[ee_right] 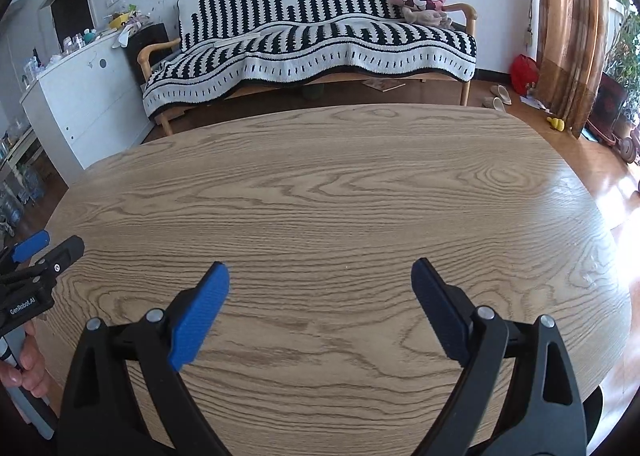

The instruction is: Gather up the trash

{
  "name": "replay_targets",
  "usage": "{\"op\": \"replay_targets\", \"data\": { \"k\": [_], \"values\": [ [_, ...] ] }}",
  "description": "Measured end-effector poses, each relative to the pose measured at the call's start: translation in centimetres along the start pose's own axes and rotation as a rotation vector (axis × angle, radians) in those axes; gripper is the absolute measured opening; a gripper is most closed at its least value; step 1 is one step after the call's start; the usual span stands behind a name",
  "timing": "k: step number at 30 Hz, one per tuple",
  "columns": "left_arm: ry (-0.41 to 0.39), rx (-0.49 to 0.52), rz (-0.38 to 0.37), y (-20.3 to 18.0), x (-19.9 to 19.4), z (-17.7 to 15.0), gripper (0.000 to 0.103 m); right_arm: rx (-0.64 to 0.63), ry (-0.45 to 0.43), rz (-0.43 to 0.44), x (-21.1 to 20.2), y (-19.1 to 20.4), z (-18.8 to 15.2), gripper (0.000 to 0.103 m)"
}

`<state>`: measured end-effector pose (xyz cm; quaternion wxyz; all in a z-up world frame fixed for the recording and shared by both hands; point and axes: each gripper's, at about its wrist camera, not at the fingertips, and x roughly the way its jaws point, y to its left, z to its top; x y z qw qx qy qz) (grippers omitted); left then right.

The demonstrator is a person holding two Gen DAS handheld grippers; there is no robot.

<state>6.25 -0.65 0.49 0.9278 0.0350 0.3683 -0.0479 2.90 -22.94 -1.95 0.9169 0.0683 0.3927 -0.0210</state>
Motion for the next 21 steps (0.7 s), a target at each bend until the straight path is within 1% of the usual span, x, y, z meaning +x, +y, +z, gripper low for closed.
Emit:
{"op": "replay_targets", "data": {
  "k": [15,21],
  "values": [
    [0.002,0.002,-0.012,-0.5,-0.4,0.2,0.096,0.009,-0.001,-0.008,-0.9,-1.5,-0.3,0.090],
    [-0.003,0.021,-0.014,-1.1,-0.7,0.0,0.096,0.015,-0.004,-0.012,-1.1,-1.8,-0.4,0.090]
  ]
}}
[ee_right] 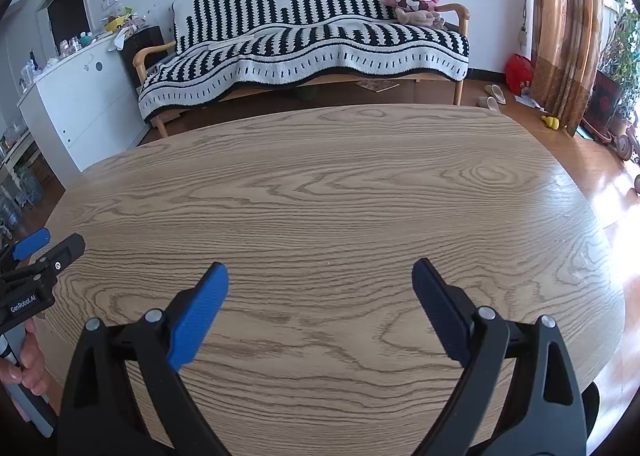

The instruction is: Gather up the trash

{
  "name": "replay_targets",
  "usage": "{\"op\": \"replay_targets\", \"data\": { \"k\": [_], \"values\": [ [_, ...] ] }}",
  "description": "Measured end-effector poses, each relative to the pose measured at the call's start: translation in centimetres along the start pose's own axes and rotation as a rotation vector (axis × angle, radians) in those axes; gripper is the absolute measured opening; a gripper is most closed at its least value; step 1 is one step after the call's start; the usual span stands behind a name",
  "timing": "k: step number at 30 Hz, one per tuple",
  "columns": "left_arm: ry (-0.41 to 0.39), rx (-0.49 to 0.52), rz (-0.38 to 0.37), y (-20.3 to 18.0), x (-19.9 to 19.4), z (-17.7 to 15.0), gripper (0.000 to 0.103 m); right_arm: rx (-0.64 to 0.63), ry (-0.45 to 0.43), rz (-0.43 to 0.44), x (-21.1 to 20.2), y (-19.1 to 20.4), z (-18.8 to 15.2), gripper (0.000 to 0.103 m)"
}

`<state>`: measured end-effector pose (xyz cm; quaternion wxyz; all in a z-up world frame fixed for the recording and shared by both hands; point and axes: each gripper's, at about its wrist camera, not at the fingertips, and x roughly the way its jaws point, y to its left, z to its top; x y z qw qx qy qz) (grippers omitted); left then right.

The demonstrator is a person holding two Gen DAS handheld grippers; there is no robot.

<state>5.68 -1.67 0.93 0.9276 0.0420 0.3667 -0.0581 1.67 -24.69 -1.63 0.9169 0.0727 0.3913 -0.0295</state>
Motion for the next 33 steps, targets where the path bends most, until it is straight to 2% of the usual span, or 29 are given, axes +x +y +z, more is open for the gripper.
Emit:
{"op": "replay_targets", "data": {
  "k": [33],
  "values": [
    [0.015,-0.008,0.007,0.21,-0.10,-0.51,0.096,-0.004,-0.001,-0.003,-0.17,-0.22,0.01,0.090]
  ]
}}
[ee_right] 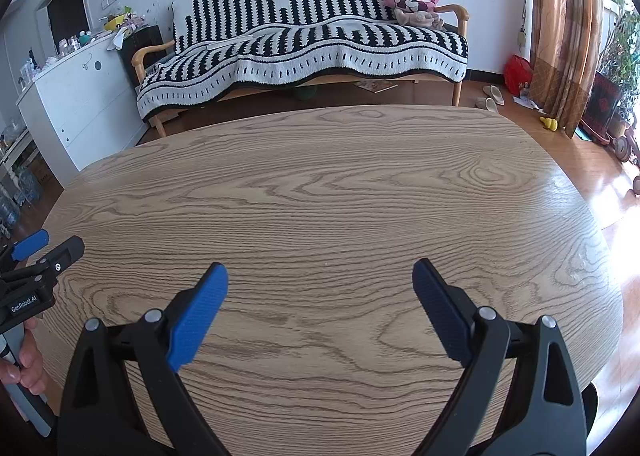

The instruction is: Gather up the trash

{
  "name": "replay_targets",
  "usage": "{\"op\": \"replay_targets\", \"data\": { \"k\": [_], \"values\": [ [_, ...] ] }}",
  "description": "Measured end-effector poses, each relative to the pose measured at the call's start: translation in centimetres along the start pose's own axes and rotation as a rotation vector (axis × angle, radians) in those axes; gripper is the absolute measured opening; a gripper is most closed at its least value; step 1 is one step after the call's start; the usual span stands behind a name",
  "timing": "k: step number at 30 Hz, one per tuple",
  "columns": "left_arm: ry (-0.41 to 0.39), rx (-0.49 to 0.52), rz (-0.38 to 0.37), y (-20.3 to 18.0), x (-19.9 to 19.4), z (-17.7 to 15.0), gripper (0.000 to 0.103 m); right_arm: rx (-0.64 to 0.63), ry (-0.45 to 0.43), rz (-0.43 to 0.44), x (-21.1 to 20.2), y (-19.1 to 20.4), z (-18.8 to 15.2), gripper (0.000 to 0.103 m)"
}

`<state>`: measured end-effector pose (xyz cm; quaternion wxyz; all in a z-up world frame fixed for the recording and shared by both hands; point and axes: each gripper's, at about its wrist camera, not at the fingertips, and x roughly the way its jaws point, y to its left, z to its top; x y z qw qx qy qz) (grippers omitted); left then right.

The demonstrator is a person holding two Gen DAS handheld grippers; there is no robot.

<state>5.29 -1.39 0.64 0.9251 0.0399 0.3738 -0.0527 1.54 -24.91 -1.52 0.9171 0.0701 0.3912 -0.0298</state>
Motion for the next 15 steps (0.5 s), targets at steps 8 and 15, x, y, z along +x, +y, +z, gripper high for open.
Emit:
{"op": "replay_targets", "data": {
  "k": [8,15],
  "values": [
    [0.014,-0.005,-0.005,0.29,0.23,-0.32,0.096,-0.001,0.000,-0.001,-0.01,-0.11,-0.01,0.090],
    [-0.012,-0.021,-0.002,0.53,-0.38,-0.27,0.096,0.000,0.000,-0.003,-0.06,-0.43,0.02,0.090]
  ]
}}
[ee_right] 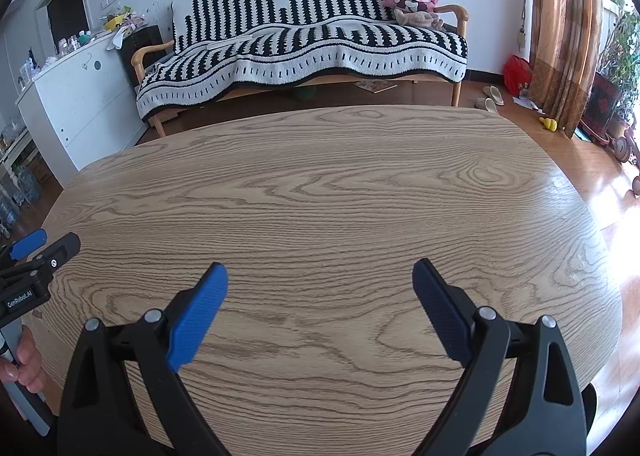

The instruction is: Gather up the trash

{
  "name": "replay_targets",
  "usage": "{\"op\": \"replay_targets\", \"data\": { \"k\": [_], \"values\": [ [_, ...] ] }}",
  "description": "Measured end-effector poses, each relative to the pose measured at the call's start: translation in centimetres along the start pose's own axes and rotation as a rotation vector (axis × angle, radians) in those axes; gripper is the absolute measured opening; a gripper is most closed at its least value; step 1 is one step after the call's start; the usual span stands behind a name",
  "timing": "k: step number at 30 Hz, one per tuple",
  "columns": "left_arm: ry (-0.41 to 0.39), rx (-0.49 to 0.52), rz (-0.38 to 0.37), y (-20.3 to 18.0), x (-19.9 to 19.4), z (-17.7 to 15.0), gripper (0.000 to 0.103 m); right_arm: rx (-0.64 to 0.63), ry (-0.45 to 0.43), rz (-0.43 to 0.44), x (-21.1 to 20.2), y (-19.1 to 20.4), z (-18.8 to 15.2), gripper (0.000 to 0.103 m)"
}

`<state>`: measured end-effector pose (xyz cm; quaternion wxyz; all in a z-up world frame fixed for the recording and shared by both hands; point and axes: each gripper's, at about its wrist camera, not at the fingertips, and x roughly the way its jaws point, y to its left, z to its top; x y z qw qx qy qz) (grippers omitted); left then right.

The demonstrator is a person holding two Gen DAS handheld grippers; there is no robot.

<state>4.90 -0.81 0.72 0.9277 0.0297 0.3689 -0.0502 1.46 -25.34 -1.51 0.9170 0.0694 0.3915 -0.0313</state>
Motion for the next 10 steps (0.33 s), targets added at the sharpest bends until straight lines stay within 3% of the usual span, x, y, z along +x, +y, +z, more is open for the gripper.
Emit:
{"op": "replay_targets", "data": {
  "k": [10],
  "values": [
    [0.018,-0.003,0.000,0.4,0.4,0.2,0.096,0.022,0.008,-0.004,0.3,-1.4,0.2,0.092]
  ]
}}
